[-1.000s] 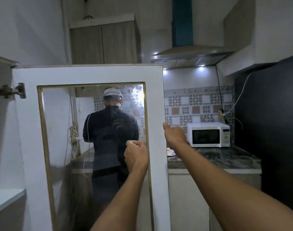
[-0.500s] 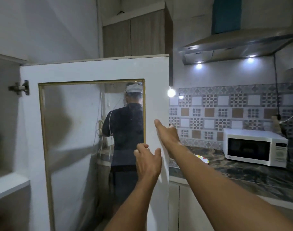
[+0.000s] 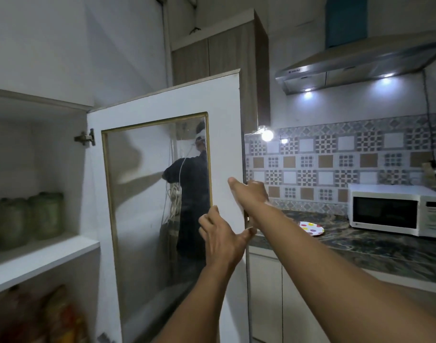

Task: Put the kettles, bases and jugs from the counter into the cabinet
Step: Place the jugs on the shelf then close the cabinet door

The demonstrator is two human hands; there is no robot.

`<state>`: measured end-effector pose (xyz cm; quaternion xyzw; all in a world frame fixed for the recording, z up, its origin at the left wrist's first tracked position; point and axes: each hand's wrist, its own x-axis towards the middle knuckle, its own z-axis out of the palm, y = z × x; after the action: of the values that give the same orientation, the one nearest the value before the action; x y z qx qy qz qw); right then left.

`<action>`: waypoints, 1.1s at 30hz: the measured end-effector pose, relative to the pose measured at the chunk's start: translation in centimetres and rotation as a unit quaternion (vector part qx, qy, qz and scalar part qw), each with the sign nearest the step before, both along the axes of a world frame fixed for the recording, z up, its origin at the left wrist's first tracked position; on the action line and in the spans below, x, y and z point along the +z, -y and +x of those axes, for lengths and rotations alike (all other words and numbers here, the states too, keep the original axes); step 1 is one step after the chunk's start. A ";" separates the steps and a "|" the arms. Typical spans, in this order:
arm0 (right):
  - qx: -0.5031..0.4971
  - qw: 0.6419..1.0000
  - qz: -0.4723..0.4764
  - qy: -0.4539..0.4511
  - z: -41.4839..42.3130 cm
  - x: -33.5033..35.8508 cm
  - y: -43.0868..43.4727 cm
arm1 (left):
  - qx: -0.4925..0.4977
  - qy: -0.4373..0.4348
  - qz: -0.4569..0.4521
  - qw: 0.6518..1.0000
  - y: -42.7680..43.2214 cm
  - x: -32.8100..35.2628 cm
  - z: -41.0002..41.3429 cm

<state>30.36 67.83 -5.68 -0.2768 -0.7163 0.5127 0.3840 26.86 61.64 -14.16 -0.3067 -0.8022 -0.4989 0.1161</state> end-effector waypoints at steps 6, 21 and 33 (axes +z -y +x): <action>0.030 0.999 0.009 0.003 4.1 -0.2 11.9 | -0.006 -0.022 0.011 1.000 10.9 -1.9 4.0; 0.289 0.940 0.172 -0.051 -2.4 2.5 39.8 | 0.325 0.056 0.094 0.939 39.5 1.7 1.6; 0.429 0.872 0.233 -0.024 -18.2 2.6 50.0 | 0.477 0.075 0.110 0.869 50.5 1.8 -10.6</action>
<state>12.21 17.82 -3.11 0.1676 -0.8538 0.4518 0.1968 16.27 11.16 -12.37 0.1665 -0.7972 -0.4890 0.3123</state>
